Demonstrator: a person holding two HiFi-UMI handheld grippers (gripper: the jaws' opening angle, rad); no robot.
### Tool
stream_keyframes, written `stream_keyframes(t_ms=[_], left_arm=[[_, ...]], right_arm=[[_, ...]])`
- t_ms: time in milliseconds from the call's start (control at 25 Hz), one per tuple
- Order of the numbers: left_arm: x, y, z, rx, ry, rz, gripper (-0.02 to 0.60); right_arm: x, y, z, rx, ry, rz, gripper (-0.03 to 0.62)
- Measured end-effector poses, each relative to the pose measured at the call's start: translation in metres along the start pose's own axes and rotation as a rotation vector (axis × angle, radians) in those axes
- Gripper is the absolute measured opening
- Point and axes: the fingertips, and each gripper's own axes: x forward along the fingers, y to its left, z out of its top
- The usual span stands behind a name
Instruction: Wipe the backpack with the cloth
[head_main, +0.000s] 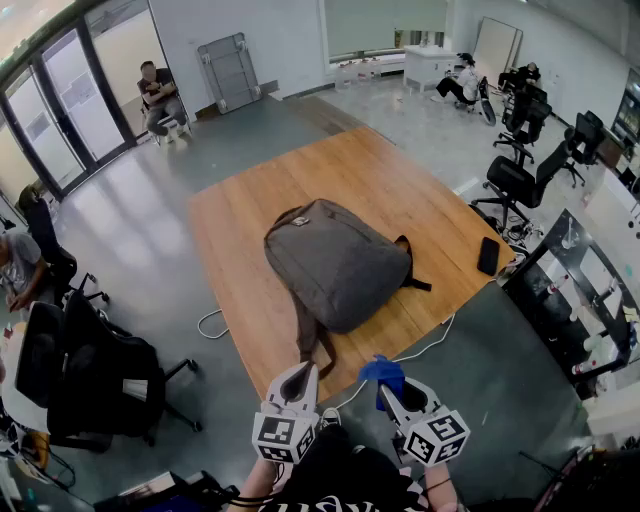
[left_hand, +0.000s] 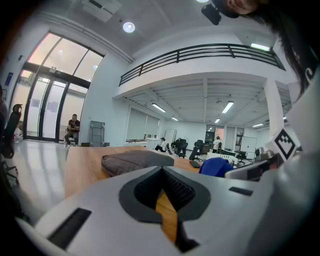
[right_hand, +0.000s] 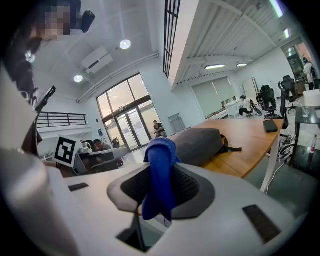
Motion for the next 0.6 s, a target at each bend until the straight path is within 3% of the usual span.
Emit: stream_keyframes(t_ms=[240, 600], left_arm=[[0.032, 0.052, 0.023, -0.013, -0.03, 0.0, -0.002], [0.053, 0.08, 0.013, -0.053, 0.022, 0.027, -0.002]], right_arm=[[0.07, 0.008, 0.015, -0.04, 0.025, 0.026, 0.117], [0.131, 0.013, -0.009, -0.098, 0.186, 0.14, 0.117]])
